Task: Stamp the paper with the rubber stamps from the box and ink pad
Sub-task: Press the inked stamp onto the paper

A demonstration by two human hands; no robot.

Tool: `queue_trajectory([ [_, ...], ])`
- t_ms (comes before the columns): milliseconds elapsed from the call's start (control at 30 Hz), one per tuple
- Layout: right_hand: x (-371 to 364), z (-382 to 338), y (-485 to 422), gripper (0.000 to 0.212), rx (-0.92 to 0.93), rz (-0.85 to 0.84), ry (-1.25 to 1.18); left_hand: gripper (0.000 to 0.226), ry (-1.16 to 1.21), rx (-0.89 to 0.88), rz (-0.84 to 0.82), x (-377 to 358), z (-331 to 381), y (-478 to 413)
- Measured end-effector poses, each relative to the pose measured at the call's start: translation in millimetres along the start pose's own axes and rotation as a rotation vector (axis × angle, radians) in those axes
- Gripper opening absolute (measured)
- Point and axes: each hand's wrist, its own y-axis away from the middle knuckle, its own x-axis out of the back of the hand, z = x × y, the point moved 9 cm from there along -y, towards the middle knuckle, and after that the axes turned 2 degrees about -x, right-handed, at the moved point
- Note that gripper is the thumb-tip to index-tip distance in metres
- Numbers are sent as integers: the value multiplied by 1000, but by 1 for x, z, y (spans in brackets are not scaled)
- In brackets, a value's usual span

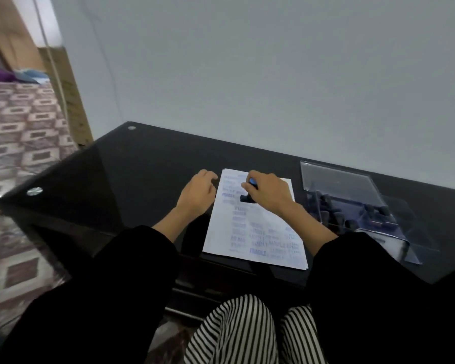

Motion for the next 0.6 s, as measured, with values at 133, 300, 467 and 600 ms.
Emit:
queue_trajectory([
  [133,-38,-9,-27,31,0,-76,-11,39,-54,55,-49,-29,-29,-6],
  [300,-65,-13,-43,33,10,-117,15,45,-217,54,-115,-61,-41,-9],
  [467,-68,-14,-48,33,21,-75,25,48,-274,80,-153,-72,-50,-5],
  [600,-68,-16,-45,33,26,-63,45,49,-323,70,-160,-75,-52,-1],
])
